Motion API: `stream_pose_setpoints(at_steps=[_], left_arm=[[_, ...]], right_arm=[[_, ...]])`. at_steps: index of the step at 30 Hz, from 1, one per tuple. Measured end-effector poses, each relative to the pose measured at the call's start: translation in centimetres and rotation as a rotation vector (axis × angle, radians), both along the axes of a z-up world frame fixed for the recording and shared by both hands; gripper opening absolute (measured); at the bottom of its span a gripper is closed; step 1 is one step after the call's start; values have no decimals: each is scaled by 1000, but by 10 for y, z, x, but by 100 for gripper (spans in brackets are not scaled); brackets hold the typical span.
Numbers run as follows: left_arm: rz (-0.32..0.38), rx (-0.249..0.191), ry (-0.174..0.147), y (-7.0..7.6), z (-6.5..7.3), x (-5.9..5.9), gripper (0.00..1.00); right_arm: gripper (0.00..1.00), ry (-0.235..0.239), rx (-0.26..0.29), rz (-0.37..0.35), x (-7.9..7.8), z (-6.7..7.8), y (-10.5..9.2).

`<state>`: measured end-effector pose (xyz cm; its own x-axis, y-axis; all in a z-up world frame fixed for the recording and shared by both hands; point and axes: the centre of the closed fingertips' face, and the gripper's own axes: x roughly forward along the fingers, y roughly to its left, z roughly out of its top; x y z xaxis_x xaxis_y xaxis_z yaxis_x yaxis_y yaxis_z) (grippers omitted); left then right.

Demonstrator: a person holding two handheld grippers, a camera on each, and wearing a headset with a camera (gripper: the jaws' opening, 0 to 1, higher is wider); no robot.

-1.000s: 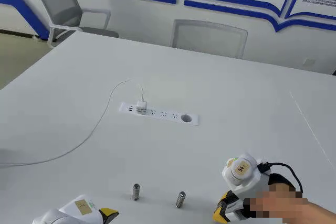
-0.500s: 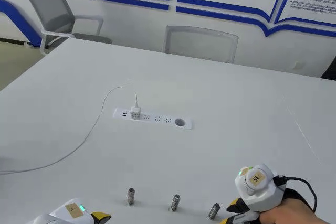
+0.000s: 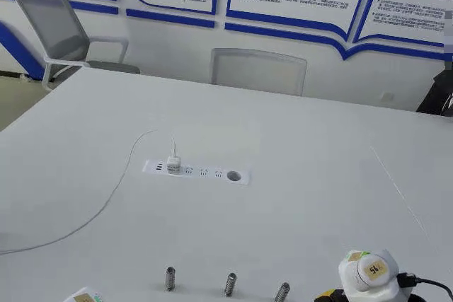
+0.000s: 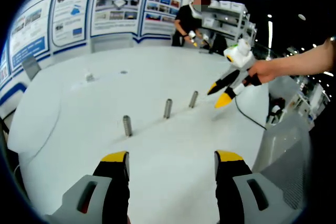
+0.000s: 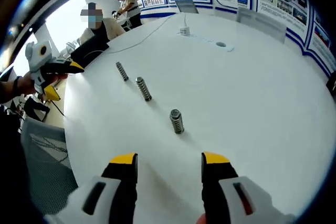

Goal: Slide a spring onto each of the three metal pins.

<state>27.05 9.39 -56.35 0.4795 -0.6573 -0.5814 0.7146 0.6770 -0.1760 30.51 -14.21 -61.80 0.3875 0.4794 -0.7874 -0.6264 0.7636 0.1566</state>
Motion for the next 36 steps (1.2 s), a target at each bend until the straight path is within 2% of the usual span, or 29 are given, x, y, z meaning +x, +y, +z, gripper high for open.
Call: stream_pose_setpoints(at_steps=[9, 18, 27, 36], left_arm=[[5, 4, 1, 3, 0, 1, 67], [5, 1, 1, 2, 0, 4, 68], [13, 7, 12, 6, -4, 3, 68], [29, 5, 12, 9, -5, 8, 69]], right_arm=[[58, -23, 93, -69, -14, 6, 9], [62, -39, 179, -139, -20, 8, 17], [69, -50, 211, -132, -29, 10, 29], [77, -78, 241, -106, -34, 20, 44]])
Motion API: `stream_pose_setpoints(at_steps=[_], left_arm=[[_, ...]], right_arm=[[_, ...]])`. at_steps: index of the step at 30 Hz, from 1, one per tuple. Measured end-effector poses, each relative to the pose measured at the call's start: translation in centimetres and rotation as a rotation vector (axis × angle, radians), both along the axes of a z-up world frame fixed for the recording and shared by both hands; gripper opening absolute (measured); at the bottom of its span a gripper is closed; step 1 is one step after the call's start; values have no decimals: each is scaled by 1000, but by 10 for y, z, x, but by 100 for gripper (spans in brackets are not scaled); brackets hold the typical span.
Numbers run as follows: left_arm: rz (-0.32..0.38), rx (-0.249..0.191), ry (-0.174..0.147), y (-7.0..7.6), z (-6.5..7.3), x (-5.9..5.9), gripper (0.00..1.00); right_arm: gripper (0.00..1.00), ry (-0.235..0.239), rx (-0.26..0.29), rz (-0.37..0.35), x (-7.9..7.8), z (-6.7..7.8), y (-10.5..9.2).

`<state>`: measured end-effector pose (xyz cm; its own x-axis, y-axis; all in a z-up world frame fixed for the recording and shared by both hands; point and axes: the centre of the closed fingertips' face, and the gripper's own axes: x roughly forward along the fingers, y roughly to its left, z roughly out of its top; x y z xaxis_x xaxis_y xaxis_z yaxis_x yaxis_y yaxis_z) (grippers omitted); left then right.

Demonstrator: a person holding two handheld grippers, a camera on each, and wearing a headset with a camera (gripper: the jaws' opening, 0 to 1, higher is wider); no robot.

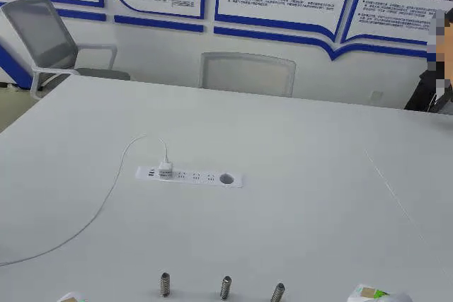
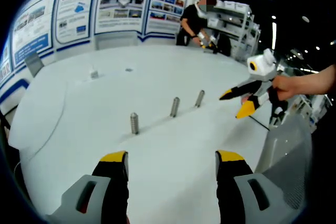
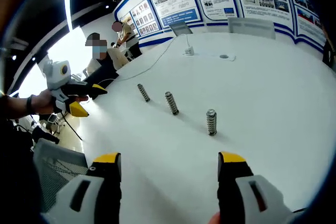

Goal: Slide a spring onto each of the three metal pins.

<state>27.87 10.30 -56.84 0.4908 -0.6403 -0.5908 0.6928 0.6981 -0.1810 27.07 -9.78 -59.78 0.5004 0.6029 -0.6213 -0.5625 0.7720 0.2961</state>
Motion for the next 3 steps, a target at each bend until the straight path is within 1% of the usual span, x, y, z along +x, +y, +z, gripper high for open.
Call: stream_pose_setpoints(at_steps=[3], left_arm=[[3, 0, -1, 1, -1, 2, 69]], right_arm=[[78, -1, -8, 13, -4, 0, 4]])
